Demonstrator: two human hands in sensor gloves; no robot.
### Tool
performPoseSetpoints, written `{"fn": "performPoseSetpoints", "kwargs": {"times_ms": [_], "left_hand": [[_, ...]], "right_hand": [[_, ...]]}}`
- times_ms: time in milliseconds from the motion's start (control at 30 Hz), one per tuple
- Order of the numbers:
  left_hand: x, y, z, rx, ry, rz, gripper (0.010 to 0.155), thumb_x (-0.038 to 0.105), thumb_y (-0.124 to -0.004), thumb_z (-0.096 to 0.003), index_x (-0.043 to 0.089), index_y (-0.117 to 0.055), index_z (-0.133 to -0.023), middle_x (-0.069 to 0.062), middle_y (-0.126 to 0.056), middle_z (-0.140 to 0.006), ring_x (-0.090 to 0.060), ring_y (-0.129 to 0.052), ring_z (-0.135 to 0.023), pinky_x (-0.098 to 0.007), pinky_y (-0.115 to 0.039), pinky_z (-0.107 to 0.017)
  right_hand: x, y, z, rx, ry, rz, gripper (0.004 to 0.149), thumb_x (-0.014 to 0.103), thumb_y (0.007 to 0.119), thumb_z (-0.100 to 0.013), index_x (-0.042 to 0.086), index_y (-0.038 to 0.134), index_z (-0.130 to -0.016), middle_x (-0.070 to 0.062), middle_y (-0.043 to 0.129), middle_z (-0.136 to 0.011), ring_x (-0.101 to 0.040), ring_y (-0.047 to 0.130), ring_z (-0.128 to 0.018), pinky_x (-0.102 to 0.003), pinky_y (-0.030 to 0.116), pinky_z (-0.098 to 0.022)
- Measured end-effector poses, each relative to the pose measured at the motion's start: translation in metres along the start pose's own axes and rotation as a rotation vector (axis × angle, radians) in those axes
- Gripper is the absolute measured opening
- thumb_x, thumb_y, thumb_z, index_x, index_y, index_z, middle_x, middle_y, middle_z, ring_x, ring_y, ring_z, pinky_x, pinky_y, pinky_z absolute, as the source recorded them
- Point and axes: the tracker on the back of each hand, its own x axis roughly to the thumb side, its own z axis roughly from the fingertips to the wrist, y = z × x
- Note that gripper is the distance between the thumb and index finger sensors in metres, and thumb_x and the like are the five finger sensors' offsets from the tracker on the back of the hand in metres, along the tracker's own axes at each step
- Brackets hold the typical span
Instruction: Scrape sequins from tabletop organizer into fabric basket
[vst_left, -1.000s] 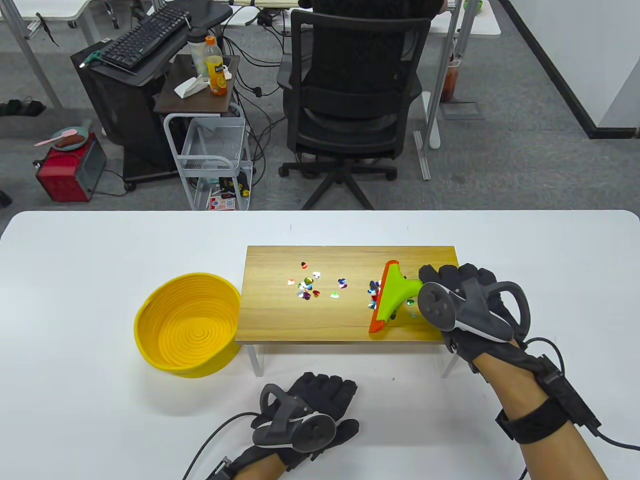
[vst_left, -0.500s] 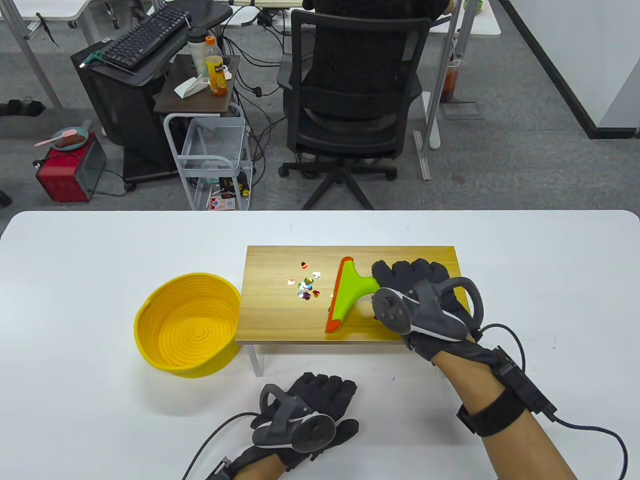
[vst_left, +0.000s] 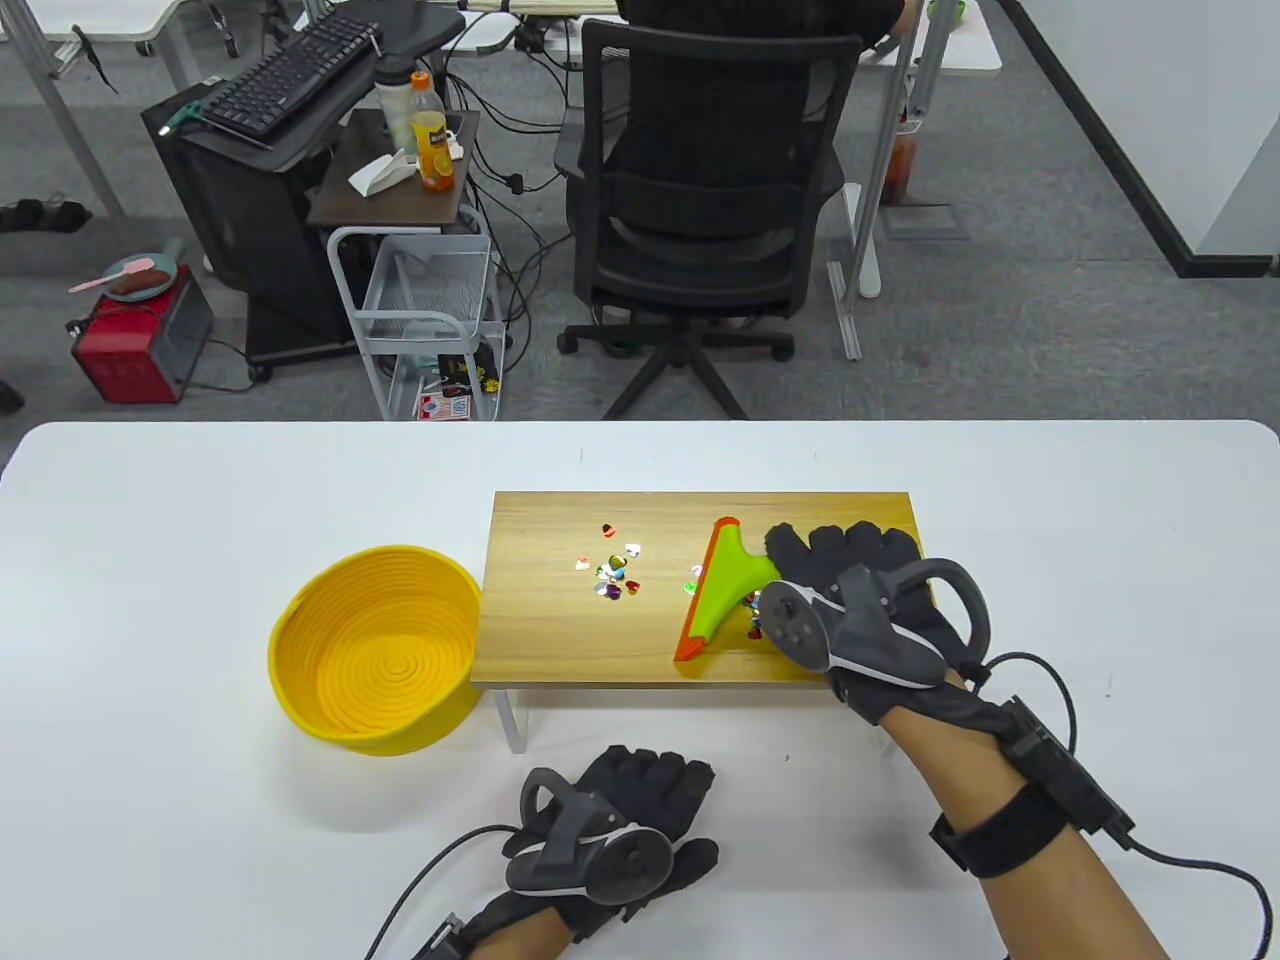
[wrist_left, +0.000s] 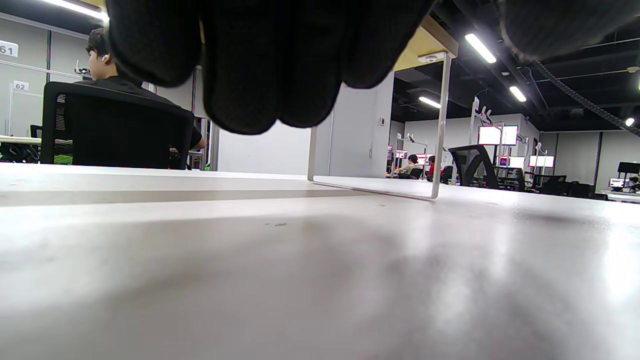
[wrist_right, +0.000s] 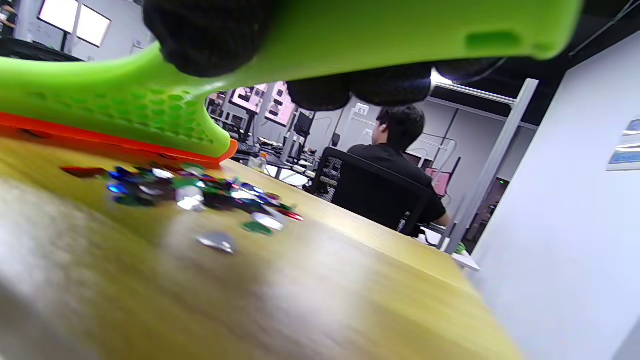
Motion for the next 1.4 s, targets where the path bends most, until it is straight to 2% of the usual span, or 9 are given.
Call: {"fn": "performPoseSetpoints", "kwargs": {"times_ms": [200, 400, 633, 767, 1100, 1400], "left_hand": [[0.002, -0.001, -0.001, -0.005, -0.006, 0.000, 0.075, 0.071, -0.068, -0.0419, 0.017, -0.071, -0.094, -0.015, -0.086, -0.092, -0.038, -0.093, -0.075, -0.061, -0.074, -0.060], [0.003, -0.001, 0.000, -0.004, -0.009, -0.003, 0.075, 0.071, -0.068, -0.0419, 0.017, -0.071, -0.094, -0.015, -0.086, -0.092, -0.038, -0.093, -0.075, -0.061, -0.074, -0.060], [0.004, -0.001, 0.000, -0.004, -0.014, -0.005, 0.075, 0.071, -0.068, -0.0420, 0.017, -0.071, -0.094, -0.015, -0.086, -0.093, -0.038, -0.093, -0.075, -0.061, -0.074, -0.060], [0.004, -0.001, 0.000, -0.004, -0.013, -0.005, 0.074, 0.071, -0.068, -0.0419, 0.017, -0.071, -0.094, -0.015, -0.086, -0.092, -0.038, -0.093, -0.075, -0.061, -0.074, -0.060], [0.002, -0.001, 0.001, 0.000, -0.005, -0.006, 0.075, 0.070, -0.068, -0.0419, 0.017, -0.072, -0.094, -0.015, -0.086, -0.092, -0.038, -0.093, -0.075, -0.061, -0.074, -0.059], [0.000, -0.001, 0.001, -0.006, 0.002, -0.008, 0.075, 0.070, -0.068, -0.0420, 0.017, -0.072, -0.094, -0.015, -0.086, -0.092, -0.038, -0.093, -0.075, -0.061, -0.074, -0.059]], "right_hand": [[-0.030, 0.003, 0.022, 0.040, 0.059, 0.016, 0.062, 0.031, 0.070, -0.049, 0.023, 0.059, -0.110, -0.017, 0.079, -0.099, -0.046, 0.081, -0.080, -0.065, 0.065, -0.066], [-0.042, 0.003, 0.037, 0.050, 0.083, 0.021, 0.062, 0.031, 0.071, -0.049, 0.022, 0.059, -0.110, -0.017, 0.079, -0.098, -0.046, 0.081, -0.080, -0.065, 0.065, -0.065], [-0.040, -0.007, 0.035, -0.028, 0.077, -0.038, 0.064, 0.031, 0.070, -0.050, 0.014, 0.056, -0.110, -0.018, 0.078, -0.098, -0.046, 0.081, -0.079, -0.065, 0.065, -0.065], [-0.020, -0.014, 0.020, -0.070, 0.020, -0.052, 0.065, 0.030, 0.072, -0.049, 0.013, 0.055, -0.110, -0.017, 0.078, -0.099, -0.046, 0.080, -0.081, -0.065, 0.064, -0.066], [0.052, -0.022, -0.028, -0.096, -0.111, -0.038, 0.063, 0.031, 0.071, -0.049, 0.023, 0.057, -0.110, -0.008, 0.077, -0.103, -0.042, 0.078, -0.086, -0.065, 0.061, -0.068], [0.091, -0.020, -0.051, -0.093, -0.157, -0.033, 0.063, 0.031, 0.070, -0.049, 0.022, 0.056, -0.111, -0.009, 0.077, -0.103, -0.042, 0.078, -0.086, -0.065, 0.062, -0.068]]}}
